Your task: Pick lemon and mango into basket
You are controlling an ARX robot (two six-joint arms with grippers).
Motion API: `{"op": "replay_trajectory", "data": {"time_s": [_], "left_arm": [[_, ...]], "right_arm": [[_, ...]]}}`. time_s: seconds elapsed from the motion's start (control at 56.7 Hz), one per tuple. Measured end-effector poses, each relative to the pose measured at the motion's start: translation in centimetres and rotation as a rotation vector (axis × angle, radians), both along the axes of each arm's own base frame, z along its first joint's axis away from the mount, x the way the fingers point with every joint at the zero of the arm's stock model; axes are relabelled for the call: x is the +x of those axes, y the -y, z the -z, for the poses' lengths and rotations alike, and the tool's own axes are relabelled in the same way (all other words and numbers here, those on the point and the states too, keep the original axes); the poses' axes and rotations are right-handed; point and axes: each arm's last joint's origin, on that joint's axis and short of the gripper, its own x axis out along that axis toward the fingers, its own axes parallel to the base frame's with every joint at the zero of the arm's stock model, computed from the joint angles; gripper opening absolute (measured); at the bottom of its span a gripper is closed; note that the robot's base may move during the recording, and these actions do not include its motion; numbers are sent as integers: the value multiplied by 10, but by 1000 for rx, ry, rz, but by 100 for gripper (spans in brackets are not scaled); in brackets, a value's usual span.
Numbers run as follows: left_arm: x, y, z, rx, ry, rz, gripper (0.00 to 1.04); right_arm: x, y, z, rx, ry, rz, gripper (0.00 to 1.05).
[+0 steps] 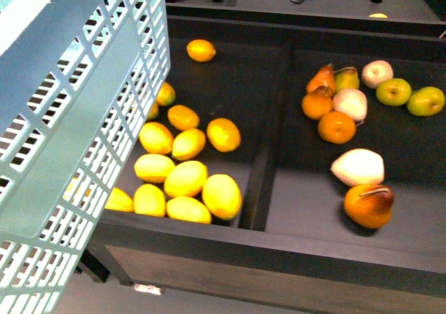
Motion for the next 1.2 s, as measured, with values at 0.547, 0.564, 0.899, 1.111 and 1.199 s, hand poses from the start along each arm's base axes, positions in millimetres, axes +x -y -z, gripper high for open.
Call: {"op": "replay_trajectory", "data": {"time_s": [0.547, 0.564, 0.899, 1.111, 1.199], "left_arm": [[0, 0, 0, -2, 1, 3, 28], [0, 0, 0, 0, 0, 3, 28], [0, 0, -1, 0, 2, 2, 28], [0, 0, -1, 1, 2, -1, 28], [0, 0, -1, -1, 3, 1, 28]], "right_arm": [[0, 0, 0, 0, -2, -1, 96], [0, 0, 0, 0, -2, -1, 96], [0, 0, 0, 0, -2, -2, 96], [0, 0, 0, 0, 0, 0, 96], [0, 0, 0, 0, -2, -1, 96]]}}
